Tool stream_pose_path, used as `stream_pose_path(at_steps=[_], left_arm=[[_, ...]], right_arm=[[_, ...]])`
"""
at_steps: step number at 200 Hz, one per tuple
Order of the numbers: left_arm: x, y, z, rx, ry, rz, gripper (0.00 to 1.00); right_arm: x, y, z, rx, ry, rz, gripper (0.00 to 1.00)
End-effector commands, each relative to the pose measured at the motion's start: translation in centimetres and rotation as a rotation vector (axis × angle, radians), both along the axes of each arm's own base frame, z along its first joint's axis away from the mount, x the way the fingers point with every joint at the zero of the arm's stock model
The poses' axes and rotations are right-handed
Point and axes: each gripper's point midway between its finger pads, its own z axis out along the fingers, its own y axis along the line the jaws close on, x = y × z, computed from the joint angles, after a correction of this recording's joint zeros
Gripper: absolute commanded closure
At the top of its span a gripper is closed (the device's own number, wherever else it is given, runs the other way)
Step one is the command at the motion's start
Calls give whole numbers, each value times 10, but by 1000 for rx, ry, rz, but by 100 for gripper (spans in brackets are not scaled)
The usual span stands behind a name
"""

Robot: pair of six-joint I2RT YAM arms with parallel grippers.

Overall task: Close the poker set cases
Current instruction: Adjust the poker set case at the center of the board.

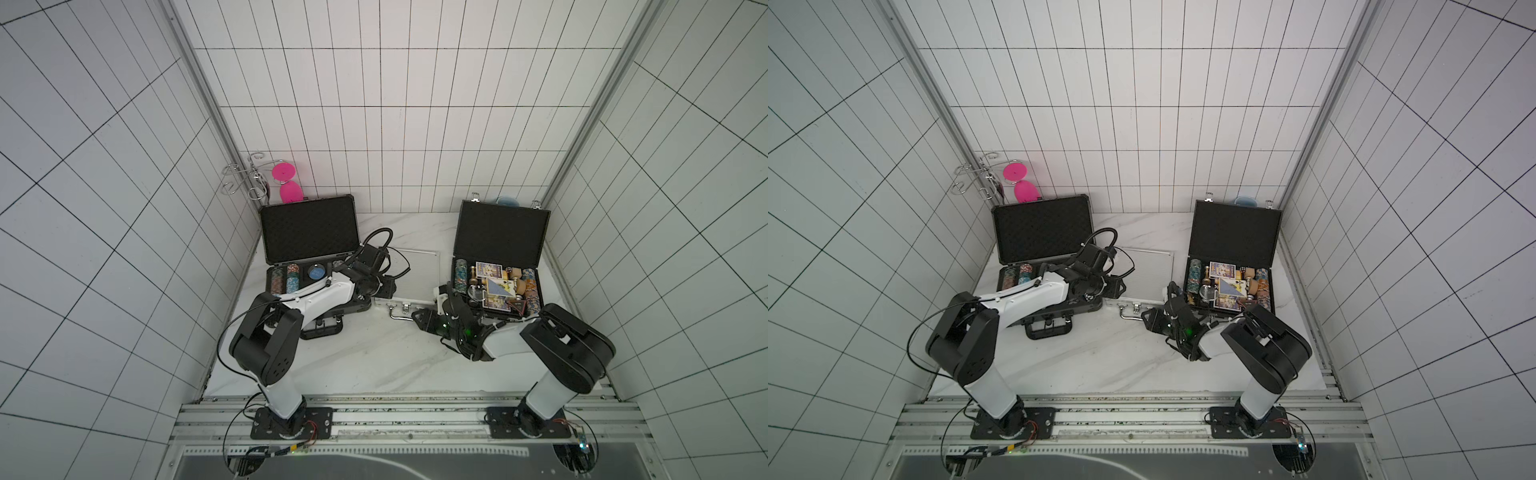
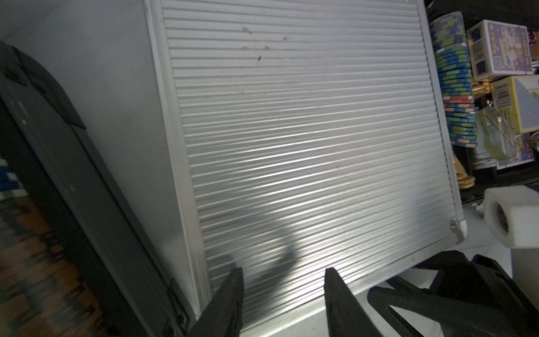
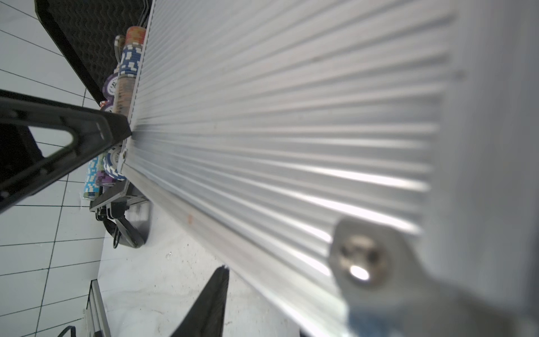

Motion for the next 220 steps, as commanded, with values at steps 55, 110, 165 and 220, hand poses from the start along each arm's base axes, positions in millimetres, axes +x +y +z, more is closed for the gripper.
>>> stream_pose_path(at_steps=[55, 110, 165, 220], left_arm=[[-18, 12, -30, 63, 114, 1, 54], [-13, 9, 1, 37, 64, -6, 54], [-11, 7, 29, 6, 7, -6, 51], [-15, -1, 7, 18, 55, -35, 52]], right_arm=[[-7, -1, 18, 145, -39, -26, 95], [-7, 6, 68, 218, -119, 12, 100], [2, 8, 88, 188, -161, 23, 100], [0, 7, 81, 180, -148, 25, 100]])
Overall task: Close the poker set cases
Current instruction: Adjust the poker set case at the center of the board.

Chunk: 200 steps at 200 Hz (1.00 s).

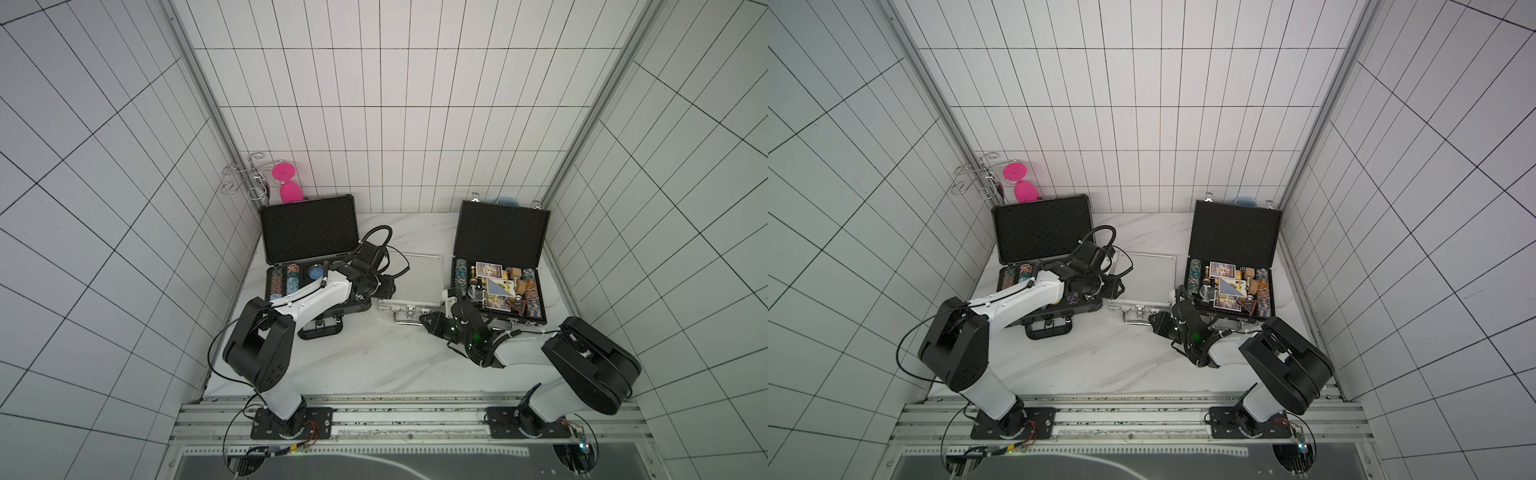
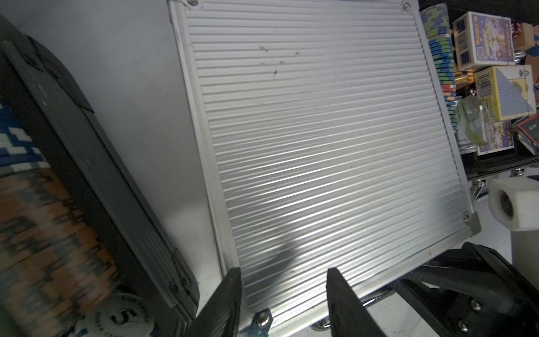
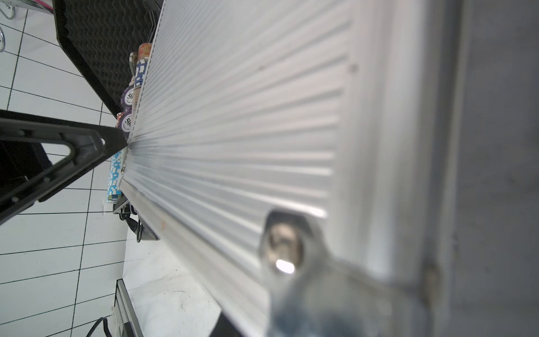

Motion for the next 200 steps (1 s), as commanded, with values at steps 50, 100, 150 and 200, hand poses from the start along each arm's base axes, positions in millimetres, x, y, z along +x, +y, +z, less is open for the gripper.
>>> stream_pose_path(at_steps=[50, 100, 150, 200], left_arm=[[-17, -16, -36, 47, 59, -52, 58], [-25, -3, -69, 100, 109, -28, 63], [-26, 1, -79, 112, 126, -19, 64], [-32, 7, -87, 128, 146, -6, 66]], right_arm=[[19, 20, 36, 98, -142, 37, 99], [10, 13, 14, 45, -85, 42, 68], [6, 3, 20, -36, -96, 51, 61], [-2, 3, 34, -115, -88, 75, 61]])
